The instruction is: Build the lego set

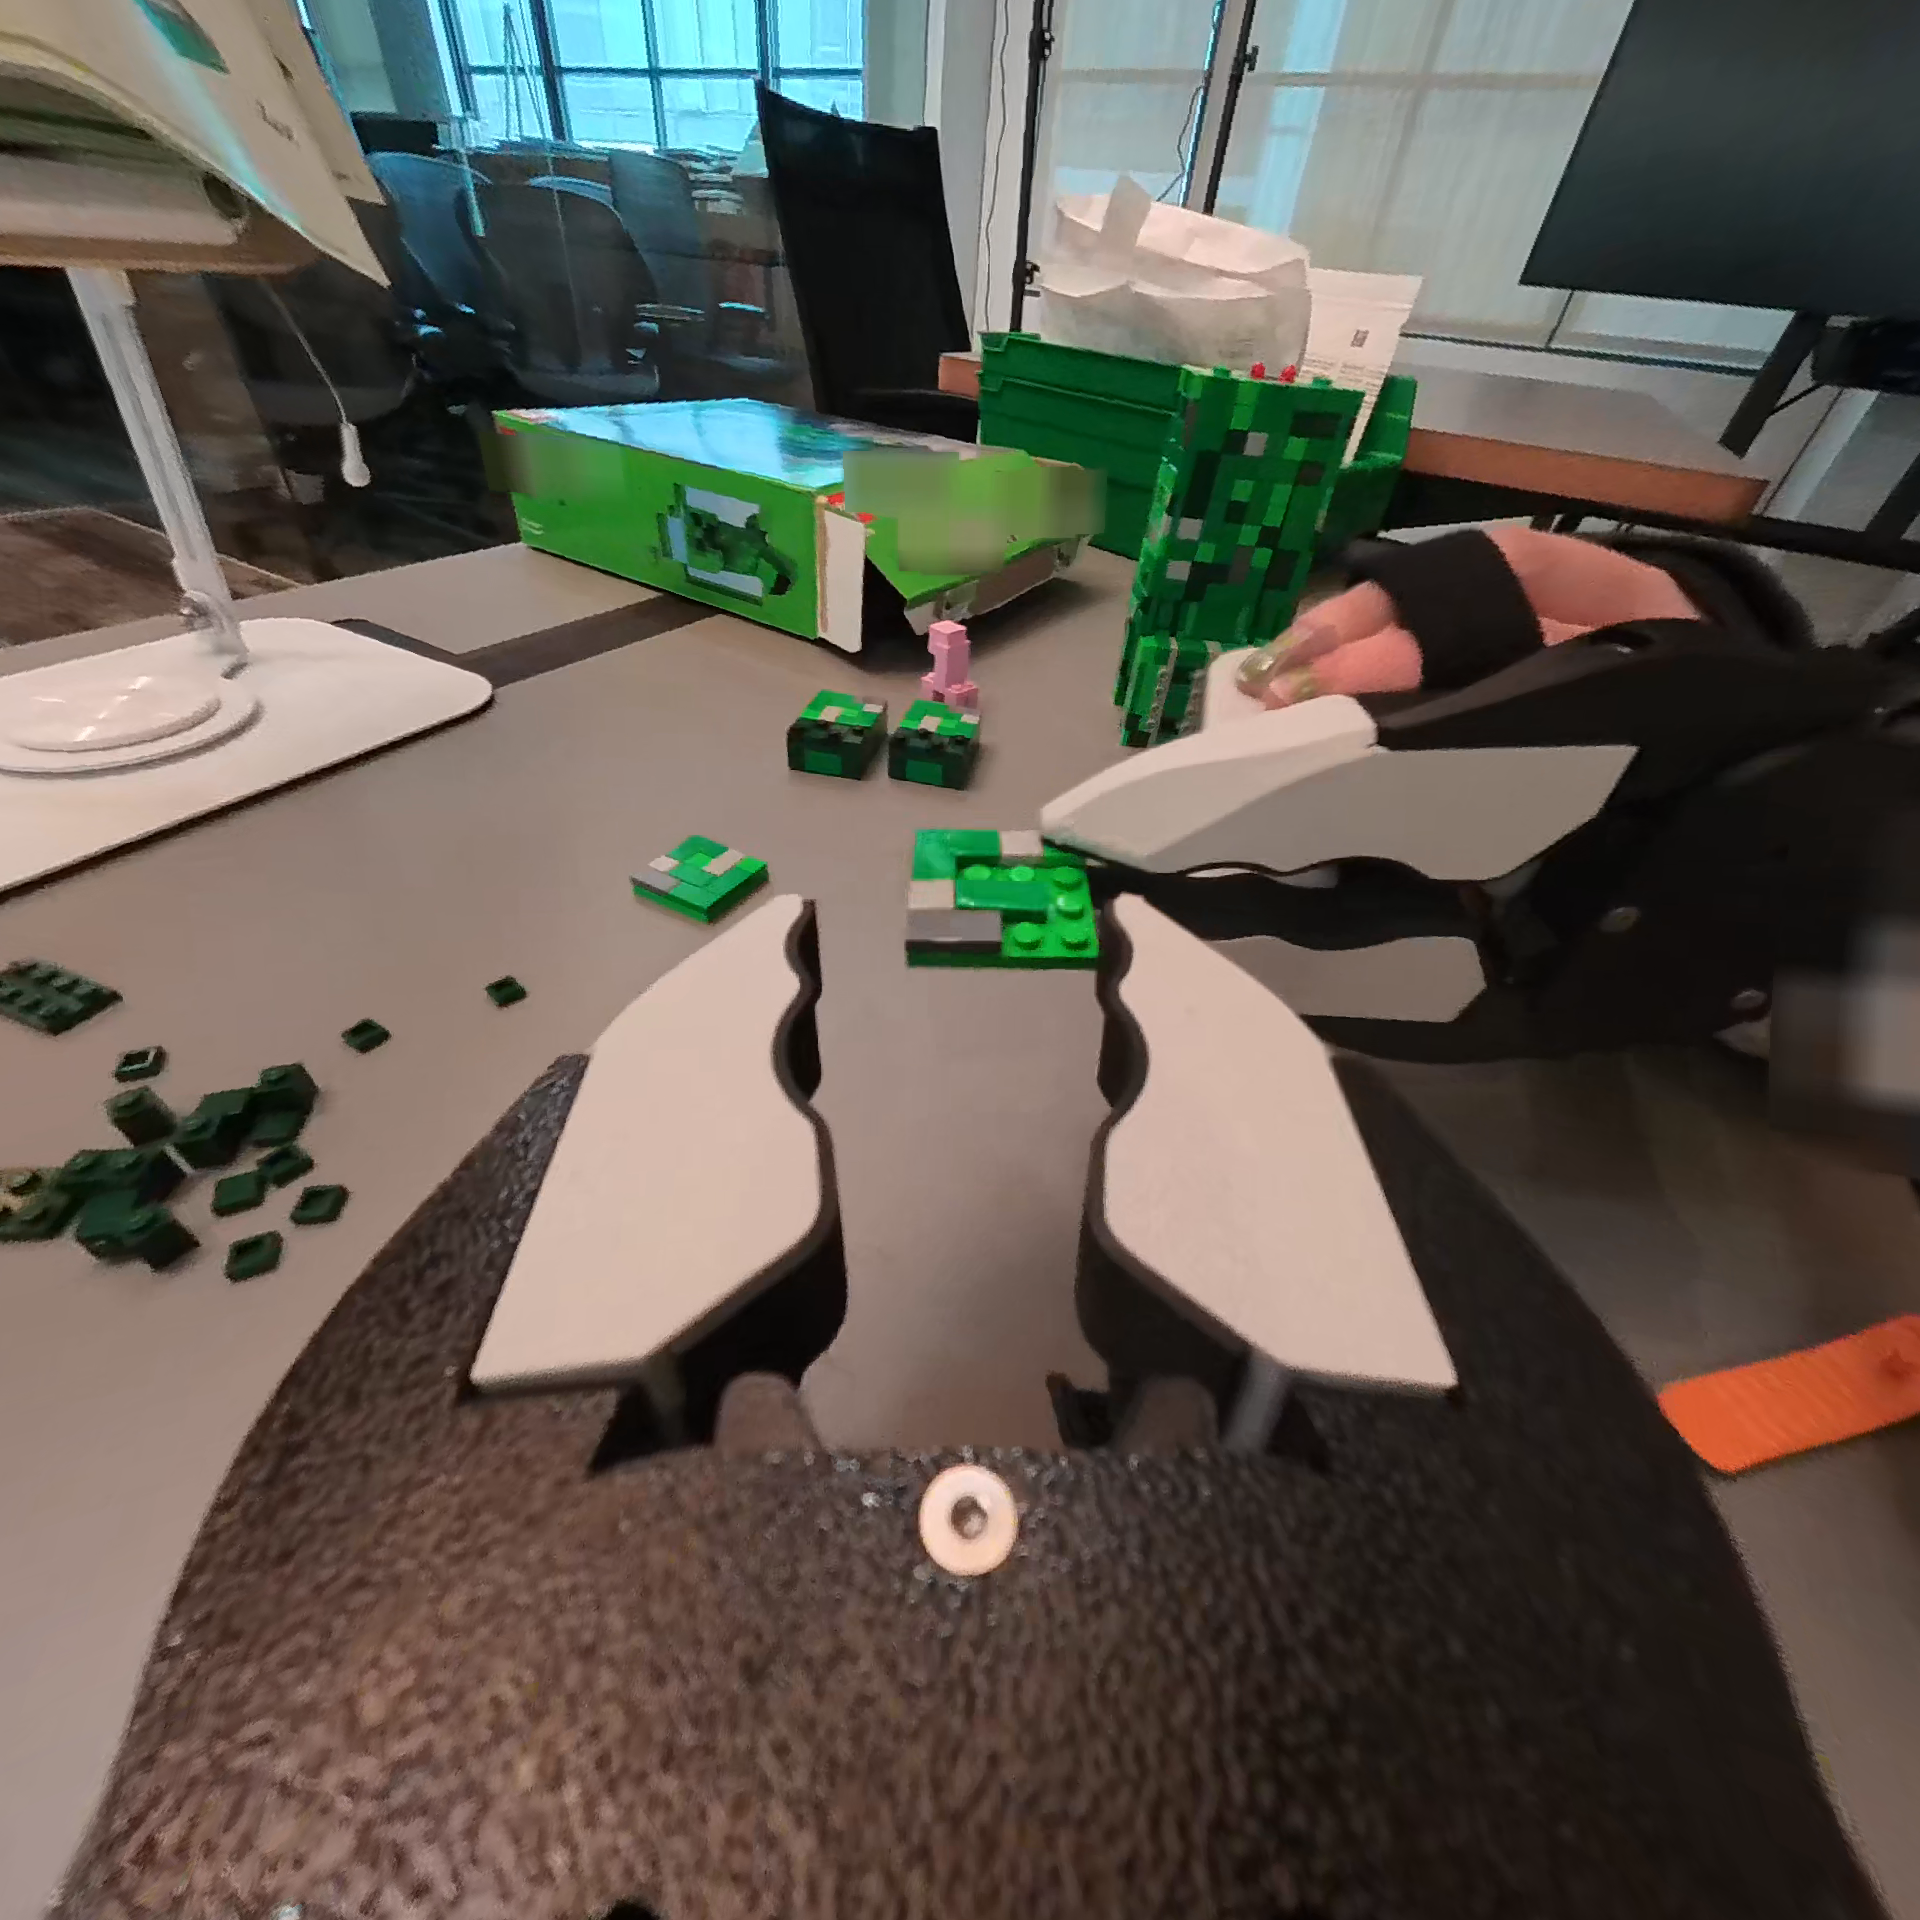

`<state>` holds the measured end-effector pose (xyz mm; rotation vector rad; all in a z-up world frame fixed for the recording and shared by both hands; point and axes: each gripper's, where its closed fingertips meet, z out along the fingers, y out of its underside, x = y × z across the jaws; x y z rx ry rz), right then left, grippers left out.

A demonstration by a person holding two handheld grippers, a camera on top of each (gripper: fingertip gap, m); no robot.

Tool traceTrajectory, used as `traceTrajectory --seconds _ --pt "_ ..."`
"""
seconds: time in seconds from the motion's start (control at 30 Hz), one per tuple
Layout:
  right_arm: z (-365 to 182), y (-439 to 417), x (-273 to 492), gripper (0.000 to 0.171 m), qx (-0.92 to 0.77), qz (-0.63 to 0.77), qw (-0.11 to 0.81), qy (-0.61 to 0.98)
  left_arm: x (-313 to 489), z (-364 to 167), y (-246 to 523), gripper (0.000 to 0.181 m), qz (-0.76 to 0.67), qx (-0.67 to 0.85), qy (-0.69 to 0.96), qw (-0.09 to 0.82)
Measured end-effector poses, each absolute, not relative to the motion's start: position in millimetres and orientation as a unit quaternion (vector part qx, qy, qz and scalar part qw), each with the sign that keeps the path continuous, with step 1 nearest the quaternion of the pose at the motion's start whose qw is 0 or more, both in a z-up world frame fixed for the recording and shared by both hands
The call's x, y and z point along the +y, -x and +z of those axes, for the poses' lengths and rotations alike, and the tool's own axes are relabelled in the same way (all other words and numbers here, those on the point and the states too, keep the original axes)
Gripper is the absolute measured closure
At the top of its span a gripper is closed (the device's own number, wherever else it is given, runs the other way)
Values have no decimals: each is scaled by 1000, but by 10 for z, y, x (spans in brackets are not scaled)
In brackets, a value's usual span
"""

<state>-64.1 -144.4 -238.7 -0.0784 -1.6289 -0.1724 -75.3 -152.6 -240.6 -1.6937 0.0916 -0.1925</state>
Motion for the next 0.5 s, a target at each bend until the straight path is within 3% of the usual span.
traceTrajectory --seconds 0.3,0.43,0.5 --pt "-2397 630 -1469 165 -723 -74 686 23 -1543 -2394 684 146 -65 83 743 661" --pt "-2397 620 -1474 165 -722 -76 688 15 -1538 -2408 692 146 -76 78 746 657" --pt "-2385 612 -1488 165 -719 -73 691 11 -1529 -2414 713 136 -82 69 748 655"
